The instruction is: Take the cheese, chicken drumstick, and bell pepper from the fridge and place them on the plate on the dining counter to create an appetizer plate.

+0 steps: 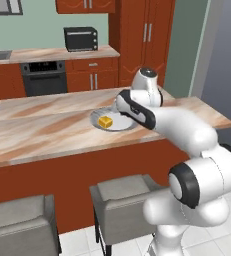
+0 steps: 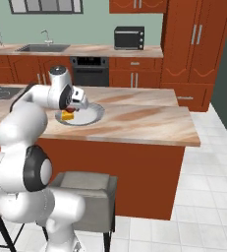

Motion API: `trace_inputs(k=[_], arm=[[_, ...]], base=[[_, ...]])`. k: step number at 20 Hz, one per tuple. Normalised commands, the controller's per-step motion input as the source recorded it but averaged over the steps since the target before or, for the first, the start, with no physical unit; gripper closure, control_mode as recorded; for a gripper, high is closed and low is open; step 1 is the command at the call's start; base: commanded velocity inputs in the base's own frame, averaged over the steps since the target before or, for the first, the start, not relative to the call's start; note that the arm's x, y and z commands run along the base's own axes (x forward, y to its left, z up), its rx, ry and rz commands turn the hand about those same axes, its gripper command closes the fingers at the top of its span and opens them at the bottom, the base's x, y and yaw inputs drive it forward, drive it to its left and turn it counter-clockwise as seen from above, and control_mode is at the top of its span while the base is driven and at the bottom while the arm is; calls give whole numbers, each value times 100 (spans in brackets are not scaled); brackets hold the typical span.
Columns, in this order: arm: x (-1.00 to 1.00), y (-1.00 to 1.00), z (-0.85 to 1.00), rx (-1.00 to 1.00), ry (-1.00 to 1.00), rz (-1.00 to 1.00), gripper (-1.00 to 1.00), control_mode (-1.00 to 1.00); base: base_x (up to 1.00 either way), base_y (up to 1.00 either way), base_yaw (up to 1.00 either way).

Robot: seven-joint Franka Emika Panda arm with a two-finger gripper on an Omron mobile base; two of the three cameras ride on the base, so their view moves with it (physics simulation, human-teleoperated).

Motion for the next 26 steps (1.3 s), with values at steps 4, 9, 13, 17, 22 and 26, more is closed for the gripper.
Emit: trace_inputs(k=[4,9,13,17,22,26], arm=[[59,0,-38,0,0,0,100,-100],[53,0,-29,0,0,0,100,-100],[39,0,-21,0,0,0,100,-100],[38,0,-22,0,0,0,100,-100],[38,0,-18,0,0,0,100,-100],[46,0,-15,0,3,0,100,-100]], base=[[0,0,0],[0,0,0],[0,0,0],[0,0,0],[0,0,0],[0,0,0]])
